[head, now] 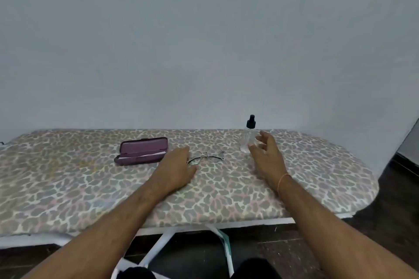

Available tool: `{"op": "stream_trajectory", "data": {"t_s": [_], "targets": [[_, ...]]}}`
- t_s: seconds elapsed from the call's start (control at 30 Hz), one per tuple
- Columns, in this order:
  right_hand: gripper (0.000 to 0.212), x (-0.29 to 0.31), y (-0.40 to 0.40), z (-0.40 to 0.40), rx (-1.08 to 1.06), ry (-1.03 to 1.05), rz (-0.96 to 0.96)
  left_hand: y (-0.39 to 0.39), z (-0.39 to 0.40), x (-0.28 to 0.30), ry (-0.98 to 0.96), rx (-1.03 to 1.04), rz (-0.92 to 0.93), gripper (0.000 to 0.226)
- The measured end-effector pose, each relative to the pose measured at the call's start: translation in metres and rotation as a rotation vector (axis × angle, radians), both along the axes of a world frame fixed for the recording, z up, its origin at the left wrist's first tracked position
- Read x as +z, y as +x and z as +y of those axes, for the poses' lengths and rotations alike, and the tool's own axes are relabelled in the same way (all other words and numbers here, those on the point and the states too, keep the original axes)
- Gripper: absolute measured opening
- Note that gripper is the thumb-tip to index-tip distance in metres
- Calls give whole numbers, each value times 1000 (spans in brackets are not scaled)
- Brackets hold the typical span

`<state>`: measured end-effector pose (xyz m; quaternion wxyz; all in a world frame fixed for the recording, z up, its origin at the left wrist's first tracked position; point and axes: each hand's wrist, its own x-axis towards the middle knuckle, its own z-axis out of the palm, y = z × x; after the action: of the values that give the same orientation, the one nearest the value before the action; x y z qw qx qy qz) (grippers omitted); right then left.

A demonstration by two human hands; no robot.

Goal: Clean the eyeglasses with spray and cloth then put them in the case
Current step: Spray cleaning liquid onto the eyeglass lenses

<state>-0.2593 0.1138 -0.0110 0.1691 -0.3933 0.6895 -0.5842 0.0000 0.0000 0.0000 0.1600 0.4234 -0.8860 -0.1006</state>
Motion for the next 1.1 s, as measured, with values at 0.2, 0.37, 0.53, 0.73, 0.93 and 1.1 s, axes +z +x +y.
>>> {"op": "stream_trajectory", "data": {"t_s": [0.2,0.37,0.53,0.73,0.93,1.1], "targets": [[70,-1,-13,-27,6,2,29,-7,-16,-6,-92,-39,-67,44],[59,-4,-17,-41,-3,-43,66,-8,-20,-20,-160,-86,-21,54],[40,-9,-19,-43,21,-129,-43,-7,-21,-32,-136,-98,111,54],[34,4,0,-23,271,-280,-599,-3,-23,-30,-42,-114,220,59],[49,11,30,1,478,-289,-788,3,-20,-25,23,-165,366,54],[55,10,49,18,673,-312,-898,7,-16,-18,160,-135,560,55]]}}
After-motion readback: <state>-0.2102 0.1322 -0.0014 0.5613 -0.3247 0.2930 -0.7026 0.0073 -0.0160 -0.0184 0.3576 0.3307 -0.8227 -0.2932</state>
